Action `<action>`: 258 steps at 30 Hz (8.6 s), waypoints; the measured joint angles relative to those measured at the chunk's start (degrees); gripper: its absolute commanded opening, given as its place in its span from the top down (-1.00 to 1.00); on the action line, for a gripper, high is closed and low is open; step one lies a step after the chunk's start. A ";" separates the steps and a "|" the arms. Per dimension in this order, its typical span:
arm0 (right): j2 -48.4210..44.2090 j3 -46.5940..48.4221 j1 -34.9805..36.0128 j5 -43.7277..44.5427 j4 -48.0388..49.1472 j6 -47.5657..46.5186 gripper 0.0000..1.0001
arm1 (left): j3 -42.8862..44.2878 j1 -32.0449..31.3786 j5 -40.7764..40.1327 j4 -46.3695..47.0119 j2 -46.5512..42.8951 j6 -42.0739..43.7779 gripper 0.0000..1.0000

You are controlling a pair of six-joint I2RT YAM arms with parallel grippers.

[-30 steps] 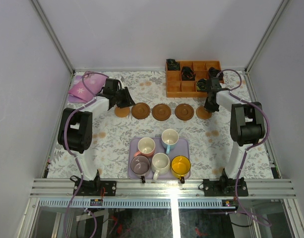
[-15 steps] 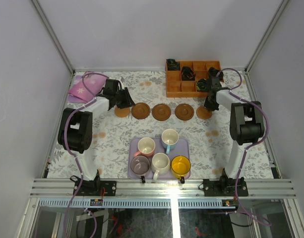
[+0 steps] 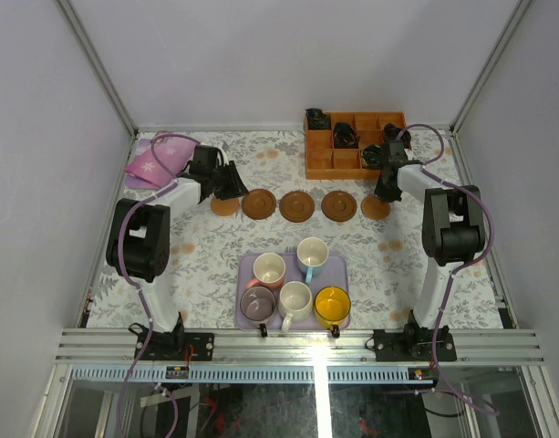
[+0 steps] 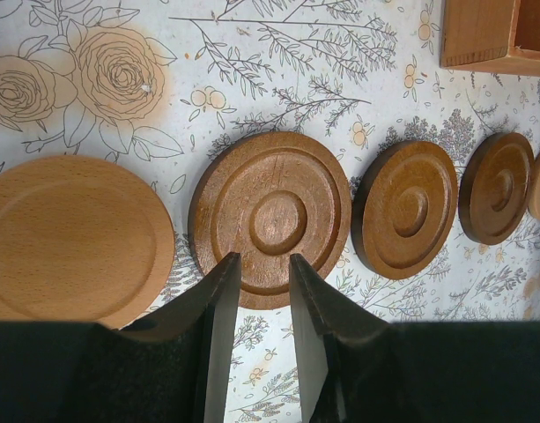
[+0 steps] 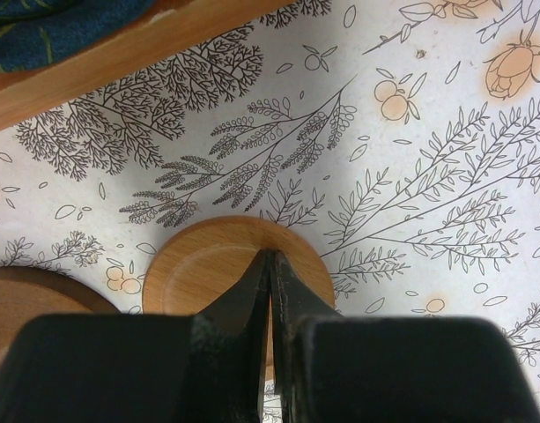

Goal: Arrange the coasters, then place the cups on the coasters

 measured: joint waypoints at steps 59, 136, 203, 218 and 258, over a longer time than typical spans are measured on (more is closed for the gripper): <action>-2.93 -3.80 -0.04 -8.87 4.17 -1.95 0.78 | -3.98 0.00 -1.03 1.01 -4.28 -1.22 0.37; -34.21 -20.65 50.66 0.79 -16.35 19.89 -0.98 | -22.86 -1.53 5.55 -13.31 -38.77 4.37 -1.00; -37.64 -20.63 47.25 21.75 -13.79 8.70 1.00 | -20.15 -1.53 0.52 -10.05 -35.93 3.26 -1.00; -38.21 -24.52 17.53 14.58 0.33 -5.14 1.00 | -15.58 -1.64 2.21 -6.43 -27.15 3.28 -0.38; -27.63 -23.37 11.08 7.54 7.23 -8.15 1.00 | 6.56 -25.11 15.67 -8.94 9.90 18.97 1.00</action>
